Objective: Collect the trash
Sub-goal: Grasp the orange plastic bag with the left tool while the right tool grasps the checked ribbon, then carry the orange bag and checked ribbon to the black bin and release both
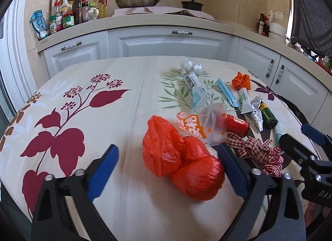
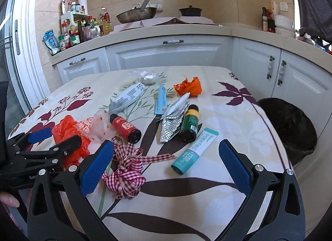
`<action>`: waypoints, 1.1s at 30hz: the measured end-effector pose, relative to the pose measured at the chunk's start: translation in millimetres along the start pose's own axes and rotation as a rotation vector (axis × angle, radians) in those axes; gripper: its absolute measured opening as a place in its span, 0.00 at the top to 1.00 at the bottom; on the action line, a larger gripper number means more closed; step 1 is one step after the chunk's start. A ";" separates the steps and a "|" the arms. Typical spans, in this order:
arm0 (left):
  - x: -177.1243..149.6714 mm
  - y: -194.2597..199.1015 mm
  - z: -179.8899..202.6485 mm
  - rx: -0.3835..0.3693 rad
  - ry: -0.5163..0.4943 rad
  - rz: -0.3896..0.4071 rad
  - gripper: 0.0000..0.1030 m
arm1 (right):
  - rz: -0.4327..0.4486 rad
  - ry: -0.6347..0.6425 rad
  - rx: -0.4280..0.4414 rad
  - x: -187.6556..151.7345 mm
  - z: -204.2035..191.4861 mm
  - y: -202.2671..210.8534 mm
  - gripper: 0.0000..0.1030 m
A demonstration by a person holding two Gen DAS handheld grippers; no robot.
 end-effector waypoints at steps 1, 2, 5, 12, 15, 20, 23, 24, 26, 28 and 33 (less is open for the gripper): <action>-0.1 -0.1 0.9 -0.007 -0.002 0.000 0.36 | -0.002 0.002 0.003 -1.1 -0.6 -0.4 0.04; -0.2 0.1 1.1 -0.011 -0.006 0.001 0.36 | -0.004 0.003 0.009 -2.2 -1.5 -0.7 0.04; 0.3 1.6 1.8 -0.020 -0.013 0.011 0.40 | -0.016 0.006 0.029 -5.6 -5.9 -1.8 0.05; -1.2 6.4 1.6 -0.038 -0.018 0.028 0.51 | -0.066 0.051 0.070 -18.1 -22.2 -9.6 0.26; -1.8 7.2 -1.4 -0.039 -0.003 0.029 0.51 | -0.083 0.066 0.085 -24.4 -28.0 -12.0 0.35; -1.4 10.4 -3.0 -0.032 0.021 0.041 0.30 | -0.112 0.090 0.100 -31.0 -34.9 -16.4 0.49; -3.7 10.1 -3.3 -0.023 0.021 0.037 0.25 | -0.130 0.095 0.109 -34.9 -36.8 -19.1 0.60; -4.2 9.5 -4.0 -0.022 0.024 0.034 0.25 | -0.128 0.100 0.108 -35.5 -37.3 -19.0 0.63; -5.6 7.9 -6.5 -0.022 0.035 0.026 0.25 | -0.127 0.109 0.107 -36.2 -37.9 -18.8 0.67; -5.8 6.7 -8.7 -0.024 0.043 0.023 0.28 | -0.125 0.110 0.105 -36.5 -37.6 -19.1 0.71; -7.1 5.6 -5.9 -0.038 0.014 0.022 0.55 | -0.121 0.114 0.108 -36.4 -37.4 -18.6 0.77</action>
Point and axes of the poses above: each gripper's, at about its wrist camera, not at the fingertips, and y roughly against the way its jaws point, z to its right, x to its top, the point moved 7 cm from there along -y, roughly the way its jaws point, and after that the axes turned 8 degrees about -y, right-handed, at the moved point
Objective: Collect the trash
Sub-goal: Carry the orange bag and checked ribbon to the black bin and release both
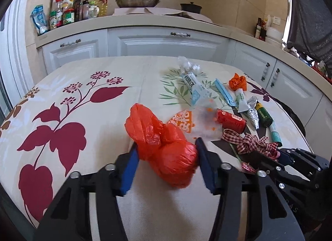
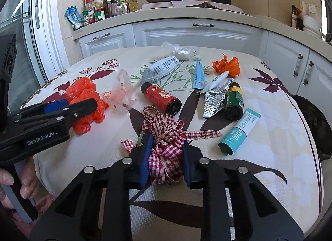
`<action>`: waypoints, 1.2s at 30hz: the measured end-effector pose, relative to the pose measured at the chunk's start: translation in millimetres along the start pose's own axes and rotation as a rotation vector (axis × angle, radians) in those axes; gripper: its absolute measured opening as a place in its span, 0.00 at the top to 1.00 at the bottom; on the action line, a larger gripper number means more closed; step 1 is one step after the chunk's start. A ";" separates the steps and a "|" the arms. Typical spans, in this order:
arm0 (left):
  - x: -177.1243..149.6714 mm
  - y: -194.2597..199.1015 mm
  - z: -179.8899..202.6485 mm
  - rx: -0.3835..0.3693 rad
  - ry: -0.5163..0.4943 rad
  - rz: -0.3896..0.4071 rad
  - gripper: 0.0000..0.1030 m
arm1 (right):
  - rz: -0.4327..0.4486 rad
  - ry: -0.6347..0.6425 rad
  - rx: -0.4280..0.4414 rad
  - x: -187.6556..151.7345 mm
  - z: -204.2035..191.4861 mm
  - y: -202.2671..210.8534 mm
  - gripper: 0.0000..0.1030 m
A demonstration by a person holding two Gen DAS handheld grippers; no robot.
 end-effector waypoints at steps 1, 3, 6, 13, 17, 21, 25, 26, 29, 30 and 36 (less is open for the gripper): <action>0.3 0.9 0.5 0.004 -0.007 0.004 0.58 | 0.002 0.001 0.000 0.5 -0.5 0.3 0.77; 1.0 3.4 0.4 0.011 -0.016 0.011 0.60 | 0.007 0.001 0.005 1.4 -0.8 1.8 0.77; 1.2 11.1 -5.1 0.027 -0.019 0.029 0.62 | 0.023 0.004 0.008 5.4 -2.8 6.1 0.78; 7.0 32.4 -23.7 0.042 0.009 0.048 0.63 | 0.091 0.015 0.007 25.1 -3.0 26.3 0.78; 23.1 38.6 -17.4 0.019 0.004 0.079 0.63 | 0.139 0.000 -0.021 41.1 10.0 39.7 0.78; 45.3 35.3 8.5 -0.032 -0.040 0.122 0.63 | 0.180 -0.034 -0.081 53.5 37.5 51.9 0.78; 69.4 27.4 47.8 -0.106 -0.090 0.160 0.63 | 0.219 -0.077 -0.157 63.0 76.9 66.2 0.78; 78.0 24.1 62.9 -0.127 -0.113 0.175 0.63 | 0.231 -0.088 -0.178 65.6 87.9 70.5 0.78; 95.8 14.1 98.2 -0.187 -0.150 0.192 0.63 | 0.268 -0.124 -0.245 73.6 124.8 82.8 0.78; 100.8 10.3 110.6 -0.209 -0.158 0.194 0.63 | 0.282 -0.138 -0.272 76.3 139.6 88.0 0.78; 125.6 -12.7 183.8 -0.315 -0.222 0.192 0.63 | 0.325 -0.197 -0.394 85.1 210.2 102.5 0.78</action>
Point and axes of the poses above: each gripper's, at about its wrist camera, not at the fingertips, and y roughly against the way its jaws point, z to its right, x to its top, the point moved 7 cm from there along -y, roughly the way its jaws point, and after that the axes turned 8 degrees about -y, right-handed, at the moved point
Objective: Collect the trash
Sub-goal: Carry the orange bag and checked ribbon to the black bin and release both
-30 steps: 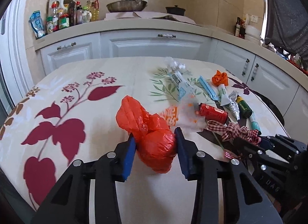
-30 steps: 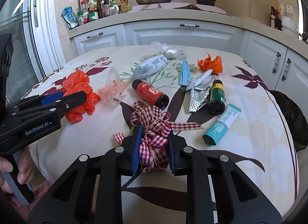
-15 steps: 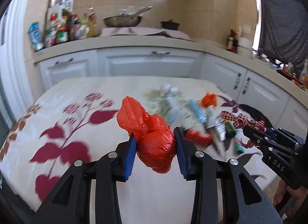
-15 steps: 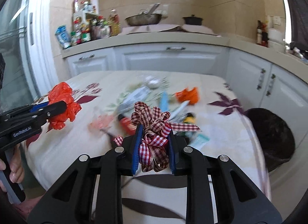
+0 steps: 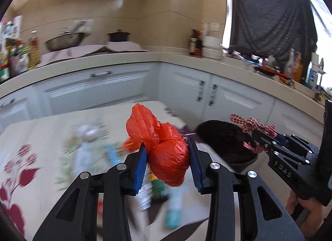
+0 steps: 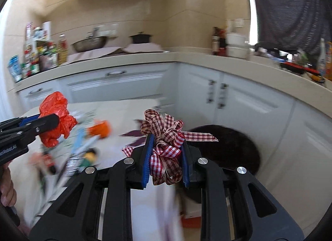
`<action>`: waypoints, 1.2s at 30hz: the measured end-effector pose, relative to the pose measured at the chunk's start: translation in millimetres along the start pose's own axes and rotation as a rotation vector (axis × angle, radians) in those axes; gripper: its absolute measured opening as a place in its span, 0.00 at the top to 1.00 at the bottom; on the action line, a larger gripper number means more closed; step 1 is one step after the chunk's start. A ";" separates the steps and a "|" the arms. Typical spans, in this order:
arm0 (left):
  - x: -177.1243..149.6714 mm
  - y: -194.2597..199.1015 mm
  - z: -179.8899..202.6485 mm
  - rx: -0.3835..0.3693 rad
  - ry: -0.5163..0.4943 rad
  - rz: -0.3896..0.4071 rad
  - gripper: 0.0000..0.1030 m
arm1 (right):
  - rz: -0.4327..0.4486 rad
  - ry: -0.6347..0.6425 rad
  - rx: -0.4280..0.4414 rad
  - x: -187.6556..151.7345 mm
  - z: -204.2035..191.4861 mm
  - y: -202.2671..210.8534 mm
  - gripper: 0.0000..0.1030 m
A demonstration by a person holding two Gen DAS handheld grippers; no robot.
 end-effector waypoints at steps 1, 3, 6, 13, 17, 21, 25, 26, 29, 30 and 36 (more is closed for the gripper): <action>4.3 -8.7 10.3 -0.021 -0.006 -0.007 0.63 | 0.005 -0.009 -0.022 2.5 12.0 -4.6 0.78; 12.3 -24.5 27.9 -0.056 -0.019 -0.018 0.63 | 0.008 -0.026 -0.058 6.3 33.5 -15.2 0.78; 24.0 -46.7 54.0 -0.094 -0.048 -0.027 0.63 | 0.004 -0.051 -0.092 8.7 59.4 -29.0 0.78; 35.8 -96.6 92.3 -0.132 -0.109 -0.062 0.63 | -0.007 -0.078 -0.144 9.0 99.9 -58.4 0.78; 40.1 -117.4 103.7 -0.132 -0.125 -0.076 0.63 | -0.008 -0.089 -0.164 11.3 115.9 -73.2 0.78; 45.4 -140.0 111.3 -0.124 -0.125 -0.092 0.63 | -0.013 -0.111 -0.179 12.8 130.2 -88.2 0.77; 48.7 -159.4 118.0 -0.112 -0.127 -0.106 0.63 | -0.024 -0.125 -0.191 14.4 141.2 -103.8 0.77; 48.9 -163.9 119.5 -0.110 -0.127 -0.108 0.63 | -0.025 -0.128 -0.194 14.4 143.1 -107.4 0.77; 47.6 -175.7 123.6 -0.112 -0.125 -0.128 0.62 | -0.030 -0.127 -0.204 14.1 147.3 -117.4 0.76; 48.0 -182.2 124.8 -0.114 -0.127 -0.139 0.62 | -0.033 -0.128 -0.206 13.7 148.2 -120.8 0.75; 43.3 -199.4 128.9 -0.088 -0.136 -0.162 0.45 | -0.048 -0.141 -0.241 6.2 158.0 -136.8 0.58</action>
Point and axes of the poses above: each gripper's, at about its wrist camera, not at the fingertips, and y roughly against the way its jaws point, z to its right, x to its top, the point moved 7 cm from there along -y, roughly the way its jaws point, and after that the axes turned 8 degrees about -y, right-handed, at the moved point
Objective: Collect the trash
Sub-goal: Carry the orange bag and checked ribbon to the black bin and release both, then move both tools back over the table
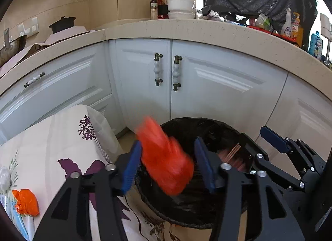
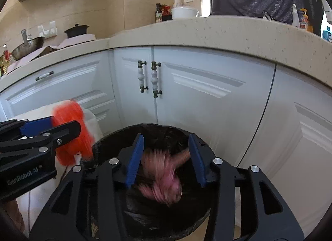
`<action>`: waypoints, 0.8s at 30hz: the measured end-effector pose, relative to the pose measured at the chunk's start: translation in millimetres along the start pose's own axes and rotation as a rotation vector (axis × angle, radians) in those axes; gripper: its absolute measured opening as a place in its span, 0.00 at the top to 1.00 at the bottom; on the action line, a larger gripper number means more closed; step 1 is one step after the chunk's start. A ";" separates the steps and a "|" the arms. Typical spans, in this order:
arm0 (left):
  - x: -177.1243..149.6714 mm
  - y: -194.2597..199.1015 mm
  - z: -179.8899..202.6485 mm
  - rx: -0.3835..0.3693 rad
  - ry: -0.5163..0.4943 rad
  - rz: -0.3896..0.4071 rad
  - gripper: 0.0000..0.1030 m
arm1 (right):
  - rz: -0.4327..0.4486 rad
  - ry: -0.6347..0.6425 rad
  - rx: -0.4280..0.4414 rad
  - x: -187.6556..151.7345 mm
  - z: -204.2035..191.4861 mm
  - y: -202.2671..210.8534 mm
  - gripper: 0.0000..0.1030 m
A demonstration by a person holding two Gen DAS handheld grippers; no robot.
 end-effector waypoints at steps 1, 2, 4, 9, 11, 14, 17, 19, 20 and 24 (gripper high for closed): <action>0.6 -1.0 0.5 -0.001 0.000 -0.001 0.45 | -0.002 -0.007 -0.001 -0.4 1.6 -0.9 0.58; 0.6 -0.5 0.5 -0.002 -0.001 -0.002 0.44 | -0.003 -0.012 -0.001 -0.6 2.4 -0.7 0.58; 1.7 3.7 -1.2 0.002 -0.002 0.003 0.44 | -0.001 -0.018 -0.001 0.0 2.2 2.0 0.57; 2.1 18.9 -8.1 -0.005 0.024 0.014 0.42 | 0.012 -0.016 0.005 4.9 -2.5 16.2 0.57; 1.0 26.6 -11.9 -0.003 0.029 0.017 0.42 | 0.021 -0.018 0.009 7.0 -7.1 27.1 0.57; -3.9 42.9 -20.0 0.007 0.036 0.023 0.42 | 0.028 -0.019 0.023 7.8 -17.2 42.9 0.57; -12.2 63.4 -35.0 0.029 0.055 0.032 0.42 | 0.030 -0.015 0.047 6.8 -31.0 57.2 0.57; -17.2 73.4 -44.5 0.041 0.066 0.031 0.42 | 0.032 -0.009 0.064 5.0 -42.4 68.1 0.56; -21.5 81.5 -52.4 0.057 0.074 0.030 0.42 | 0.032 -0.007 0.075 3.9 -47.9 73.4 0.56; -37.3 106.3 -76.1 0.100 0.101 0.030 0.42 | 0.031 -0.002 0.124 -2.5 -73.3 95.9 0.56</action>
Point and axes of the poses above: each gripper's, at about its wrist camera, not at the fingertips, and y roughly against the way its jaws point, z to its right, x to its top, the point moved 7 cm from there along -y, roughly the way its jaws point, and after that the axes turned 8 degrees about -y, right-handed, at the moved point
